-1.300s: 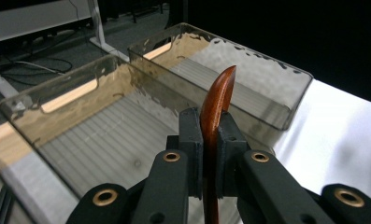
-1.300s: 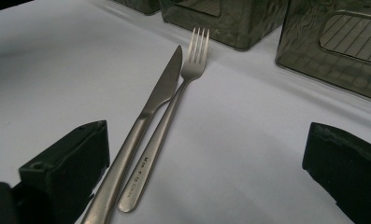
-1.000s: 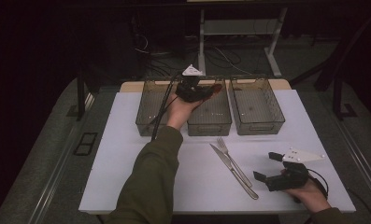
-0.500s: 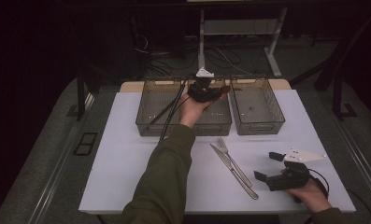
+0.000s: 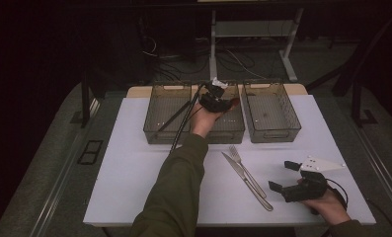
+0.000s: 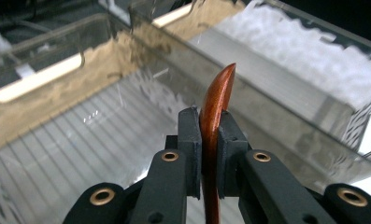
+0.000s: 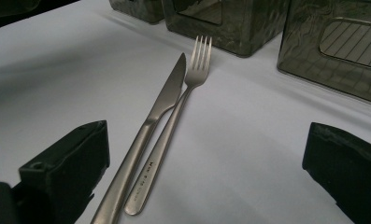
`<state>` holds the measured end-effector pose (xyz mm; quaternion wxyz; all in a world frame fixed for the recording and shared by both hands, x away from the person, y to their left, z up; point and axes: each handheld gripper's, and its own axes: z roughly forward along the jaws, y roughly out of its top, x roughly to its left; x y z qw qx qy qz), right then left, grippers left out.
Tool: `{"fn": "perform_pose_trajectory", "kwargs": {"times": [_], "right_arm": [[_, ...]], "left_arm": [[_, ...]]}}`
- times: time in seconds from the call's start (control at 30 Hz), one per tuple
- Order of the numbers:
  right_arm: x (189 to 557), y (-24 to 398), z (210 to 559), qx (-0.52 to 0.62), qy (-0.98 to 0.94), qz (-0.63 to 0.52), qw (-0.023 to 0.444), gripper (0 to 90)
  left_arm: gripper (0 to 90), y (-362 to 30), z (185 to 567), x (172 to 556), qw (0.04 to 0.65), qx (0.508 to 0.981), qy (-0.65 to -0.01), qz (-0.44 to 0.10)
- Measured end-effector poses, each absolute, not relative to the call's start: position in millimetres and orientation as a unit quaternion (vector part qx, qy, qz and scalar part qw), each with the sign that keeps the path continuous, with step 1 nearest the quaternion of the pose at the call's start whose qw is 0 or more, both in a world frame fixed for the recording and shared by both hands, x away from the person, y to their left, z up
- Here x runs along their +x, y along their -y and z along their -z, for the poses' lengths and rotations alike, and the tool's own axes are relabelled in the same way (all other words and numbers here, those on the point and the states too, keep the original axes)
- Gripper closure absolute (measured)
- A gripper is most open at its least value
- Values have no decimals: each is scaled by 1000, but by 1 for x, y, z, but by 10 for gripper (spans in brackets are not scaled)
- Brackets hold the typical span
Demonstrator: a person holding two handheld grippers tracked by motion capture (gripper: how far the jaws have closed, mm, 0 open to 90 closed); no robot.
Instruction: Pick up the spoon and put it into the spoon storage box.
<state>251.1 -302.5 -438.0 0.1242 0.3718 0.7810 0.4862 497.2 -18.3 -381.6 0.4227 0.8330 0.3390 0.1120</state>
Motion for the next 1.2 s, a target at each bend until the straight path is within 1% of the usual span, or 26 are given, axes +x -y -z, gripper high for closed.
{"fn": "perform_pose_trajectory", "kwargs": {"times": [0.07,0.3,0.47,0.53,0.7,0.83,0.9,1.03,1.2], "right_arm": [[251,303,438,373,-781,-486,123,2],[251,302,438,374,-781,-485,123,2],[251,302,438,374,-781,-484,123,2],[252,303,438,375,-780,-484,123,2],[253,303,439,376,-780,-484,123,2],[255,304,440,378,-781,-482,122,2],[255,304,441,378,-781,-481,123,2],[256,303,441,378,-783,-479,121,2],[256,302,442,378,-784,-476,123,2]], "left_arm": [[807,18,383,498,419,836,-338,-111],[726,17,380,496,418,837,-335,-115],[672,14,373,491,429,835,-324,-118],[631,14,369,489,432,838,-315,-113],[558,11,361,481,450,835,-301,-99],[497,7,358,472,453,840,-283,-94],[478,2,357,466,457,840,-276,-96],[460,-9,358,454,471,834,-276,-83],[428,-20,359,436,469,839,-263,-86]]}}
